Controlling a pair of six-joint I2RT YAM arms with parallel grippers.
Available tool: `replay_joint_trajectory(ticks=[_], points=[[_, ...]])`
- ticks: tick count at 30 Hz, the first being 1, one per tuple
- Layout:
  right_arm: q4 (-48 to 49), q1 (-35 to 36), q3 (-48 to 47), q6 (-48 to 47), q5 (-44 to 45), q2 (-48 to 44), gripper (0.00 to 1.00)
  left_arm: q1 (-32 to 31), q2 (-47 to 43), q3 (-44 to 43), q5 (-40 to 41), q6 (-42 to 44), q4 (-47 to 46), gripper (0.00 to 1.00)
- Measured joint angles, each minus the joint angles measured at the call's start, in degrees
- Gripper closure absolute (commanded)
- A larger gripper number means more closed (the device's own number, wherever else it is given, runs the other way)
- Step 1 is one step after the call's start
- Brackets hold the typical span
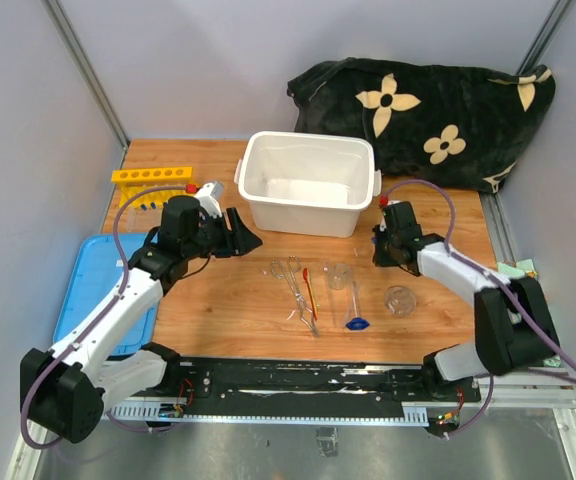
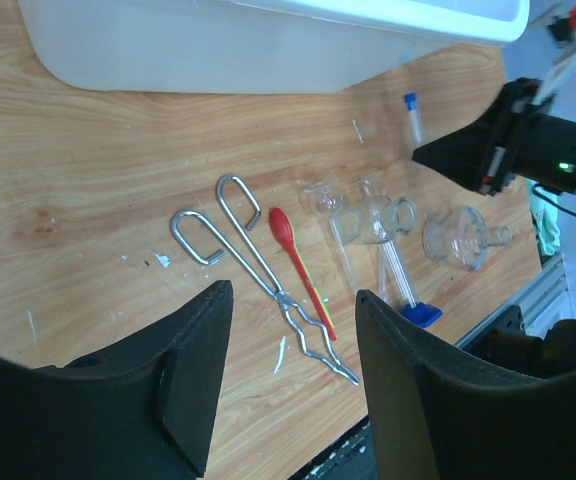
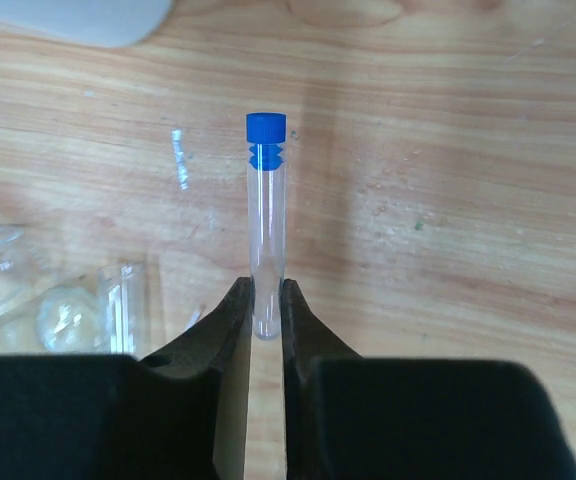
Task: Organize the chemistry lab equipment
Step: Pick up the test tube at the center of the board.
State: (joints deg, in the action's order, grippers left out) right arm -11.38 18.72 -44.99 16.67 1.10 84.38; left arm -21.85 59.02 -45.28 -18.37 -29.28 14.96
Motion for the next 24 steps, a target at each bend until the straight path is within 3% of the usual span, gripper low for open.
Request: replay_joint_trajectory(ticks=[6,14,19,24], points=[[-0.76,4.63,1.84,-1.55,3.48,-17.73,0.99,0.0,2.62,-0.02,-2.54,-1.03,-2.08,0.43],[-1.09,19.47,3.08,-1.88,7.08,-33.18,0.99,0.0,5.95,-3.87,-5.73,-1.51,-2.43,0.43],[0.42,35.12,3.48,-1.01,12.39,-33.14,0.99,0.0,6.73,-9.05,-6.88,-1.64,-2.25,0.43],[2.91,45.81,2.14,-0.59,18.25,-24.63,0.99,-0.02,6.1,-12.17,-8.26,-2.73,-2.29,0.46]])
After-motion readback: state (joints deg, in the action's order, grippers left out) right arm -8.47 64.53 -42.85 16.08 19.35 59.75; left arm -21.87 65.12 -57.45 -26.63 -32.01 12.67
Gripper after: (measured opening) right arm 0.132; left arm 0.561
